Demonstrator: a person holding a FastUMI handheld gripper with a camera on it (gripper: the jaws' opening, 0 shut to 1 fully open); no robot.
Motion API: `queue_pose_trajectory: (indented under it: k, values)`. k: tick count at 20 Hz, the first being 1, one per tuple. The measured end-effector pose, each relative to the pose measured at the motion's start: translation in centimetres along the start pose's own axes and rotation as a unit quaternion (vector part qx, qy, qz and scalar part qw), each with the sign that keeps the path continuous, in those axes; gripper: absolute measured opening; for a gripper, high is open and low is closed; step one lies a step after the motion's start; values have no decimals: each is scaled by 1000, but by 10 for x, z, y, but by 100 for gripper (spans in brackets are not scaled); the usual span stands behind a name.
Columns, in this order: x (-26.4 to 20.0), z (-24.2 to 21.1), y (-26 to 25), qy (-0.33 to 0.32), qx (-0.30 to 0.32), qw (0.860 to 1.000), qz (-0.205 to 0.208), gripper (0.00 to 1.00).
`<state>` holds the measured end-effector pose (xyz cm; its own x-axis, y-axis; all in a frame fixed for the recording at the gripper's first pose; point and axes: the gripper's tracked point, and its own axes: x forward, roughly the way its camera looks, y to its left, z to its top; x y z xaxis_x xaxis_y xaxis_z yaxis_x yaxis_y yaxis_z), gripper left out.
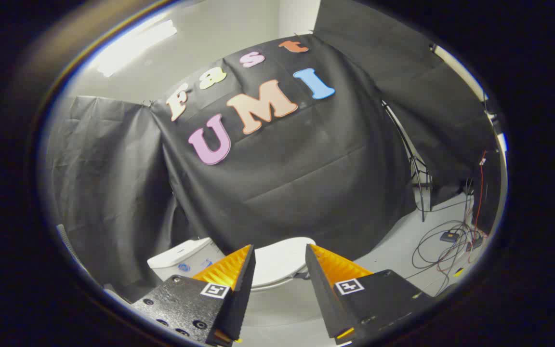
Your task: Open the toilet lid.
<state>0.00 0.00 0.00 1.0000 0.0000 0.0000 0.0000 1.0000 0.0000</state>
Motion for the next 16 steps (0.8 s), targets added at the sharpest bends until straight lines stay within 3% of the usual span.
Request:
queue_pose_trajectory:
  k: [7,16]
  values:
    - [24,15,-5,-33,80,996,-9,65]
    - [89,4,-12,-33,209,975,-62,65]
